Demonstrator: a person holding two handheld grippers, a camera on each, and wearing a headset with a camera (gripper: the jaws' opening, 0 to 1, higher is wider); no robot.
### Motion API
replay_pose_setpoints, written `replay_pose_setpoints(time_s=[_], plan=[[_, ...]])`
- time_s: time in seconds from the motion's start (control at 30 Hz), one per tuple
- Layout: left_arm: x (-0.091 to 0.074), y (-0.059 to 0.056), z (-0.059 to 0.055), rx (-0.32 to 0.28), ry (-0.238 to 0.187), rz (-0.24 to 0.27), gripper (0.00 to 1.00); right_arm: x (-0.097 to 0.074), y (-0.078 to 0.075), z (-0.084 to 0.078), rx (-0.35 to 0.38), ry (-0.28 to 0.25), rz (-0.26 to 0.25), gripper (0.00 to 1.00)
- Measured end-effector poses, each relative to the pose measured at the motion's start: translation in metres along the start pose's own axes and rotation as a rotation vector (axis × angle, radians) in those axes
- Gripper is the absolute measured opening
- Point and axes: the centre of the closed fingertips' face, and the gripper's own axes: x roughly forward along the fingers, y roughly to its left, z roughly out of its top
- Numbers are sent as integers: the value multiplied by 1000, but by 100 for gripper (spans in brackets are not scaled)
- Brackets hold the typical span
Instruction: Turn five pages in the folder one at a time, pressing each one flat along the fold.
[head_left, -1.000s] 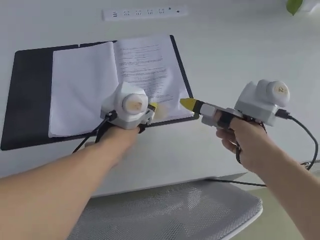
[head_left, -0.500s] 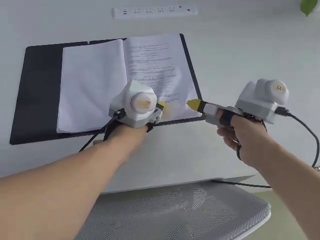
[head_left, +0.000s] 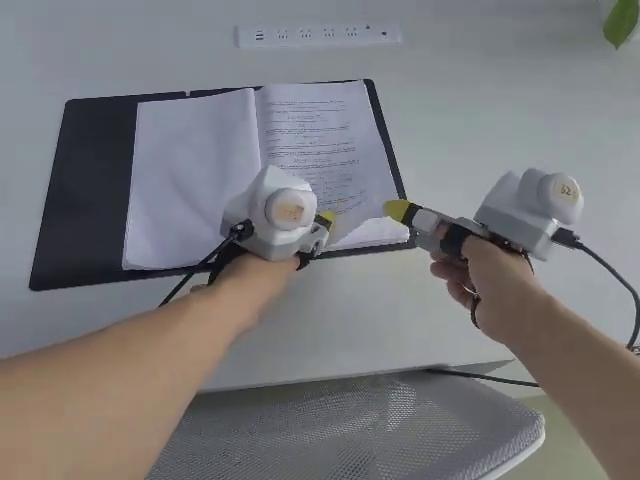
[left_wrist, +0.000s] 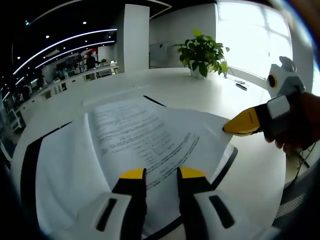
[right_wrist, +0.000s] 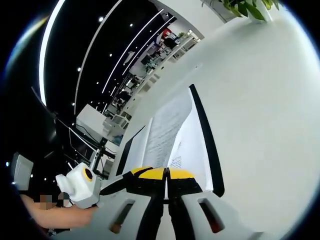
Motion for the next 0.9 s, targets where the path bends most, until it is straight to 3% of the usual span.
replay_pose_setpoints(time_s=[0.07, 0.23, 0.33, 0.47, 0.6, 0.73, 0.9], plan=[[-7, 7, -3, -20, 13, 9, 21, 0, 8, 2, -1, -11, 20, 0], [-31, 19, 3, -36, -8, 18, 21, 0, 35, 4, -18, -11, 79, 0], [-52, 32, 11, -91, -40, 31, 22, 0, 54, 5, -34, -10, 121, 0], [-81, 44, 18, -94, -67, 44, 22, 3, 81, 4, -57, -3, 180, 0], [-111, 56, 25, -133, -107, 58, 22, 10, 110, -3, -102, 22, 246, 0], [-135, 67, 27, -159, -135, 74, 22, 21, 130, -15, -113, 50, 277, 0], [-165, 86, 19, -186, -133, 110, 22, 34, 153, -33, -124, 90, 314, 0]])
